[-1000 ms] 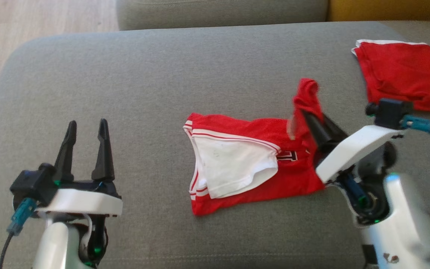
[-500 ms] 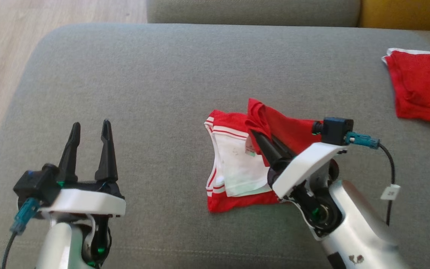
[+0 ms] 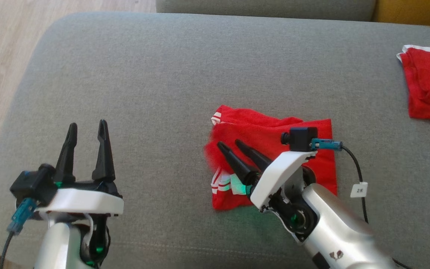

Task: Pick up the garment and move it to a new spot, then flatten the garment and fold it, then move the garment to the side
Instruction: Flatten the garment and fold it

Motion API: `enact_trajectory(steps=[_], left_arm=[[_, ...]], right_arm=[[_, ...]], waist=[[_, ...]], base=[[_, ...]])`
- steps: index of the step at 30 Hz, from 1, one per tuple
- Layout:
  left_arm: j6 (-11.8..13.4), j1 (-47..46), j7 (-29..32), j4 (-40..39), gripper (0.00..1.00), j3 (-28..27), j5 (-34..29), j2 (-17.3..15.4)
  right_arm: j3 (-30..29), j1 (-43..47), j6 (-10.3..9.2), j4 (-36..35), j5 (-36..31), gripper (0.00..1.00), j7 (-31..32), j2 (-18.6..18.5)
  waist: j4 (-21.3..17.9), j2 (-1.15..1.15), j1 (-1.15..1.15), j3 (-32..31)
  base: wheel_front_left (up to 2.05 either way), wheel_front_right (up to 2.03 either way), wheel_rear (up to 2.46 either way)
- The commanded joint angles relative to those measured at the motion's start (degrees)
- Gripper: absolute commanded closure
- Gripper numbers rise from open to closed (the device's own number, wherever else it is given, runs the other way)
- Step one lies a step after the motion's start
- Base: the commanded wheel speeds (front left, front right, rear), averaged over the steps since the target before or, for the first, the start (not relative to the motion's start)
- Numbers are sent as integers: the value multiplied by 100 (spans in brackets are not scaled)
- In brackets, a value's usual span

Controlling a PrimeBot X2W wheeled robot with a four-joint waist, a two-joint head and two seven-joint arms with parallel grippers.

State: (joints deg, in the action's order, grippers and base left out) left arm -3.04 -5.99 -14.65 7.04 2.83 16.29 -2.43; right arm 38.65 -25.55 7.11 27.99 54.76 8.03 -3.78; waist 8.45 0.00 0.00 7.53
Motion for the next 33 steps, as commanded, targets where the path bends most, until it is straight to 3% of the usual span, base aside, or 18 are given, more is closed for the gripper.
enact_trajectory(steps=[1, 9, 15, 19, 22, 30, 33], left_arm=[[-20, -216, -35, -193, 0, -198, -28, -44], [-4, -182, -35, -184, 0, -148, -26, -44], [2, -112, -35, -237, 0, -144, -55, -44], [-14, -95, -35, -303, 0, -167, -19, -44], [-17, -97, -35, -364, 0, -158, -13, -44], [30, -194, -35, -594, 0, -98, 28, -44], [44, -185, -35, -638, 0, -59, 36, -44]], right_arm=[[85, -272, 37, -173, 34, 0, -98, 90], [-283, -566, 37, -105, -73, 0, -567, 90], [-1221, -663, 37, 26, -1297, 0, -761, 39], [-1837, -457, 37, -252, -2355, 0, -913, -296], [-2364, -158, 37, -571, -2867, 0, -1019, -329], [-3028, 843, 37, -1646, -4205, 0, -1487, -633], [-3135, 1035, 37, -1785, -4418, 0, -1605, -635]], waist=[[-23, 0, 0, -5], [-185, 0, 0, -114], [-334, 0, 0, -213], [-419, 0, 0, -235], [-487, 0, 0, -243], [-589, 0, 0, -264], [-611, 0, 0, -269]], base=[[0, 0, 0], [0, 0, 0], [0, 0, 0], [0, 0, 0], [0, 0, 0], [0, 0, 0], [0, 0, 0]])
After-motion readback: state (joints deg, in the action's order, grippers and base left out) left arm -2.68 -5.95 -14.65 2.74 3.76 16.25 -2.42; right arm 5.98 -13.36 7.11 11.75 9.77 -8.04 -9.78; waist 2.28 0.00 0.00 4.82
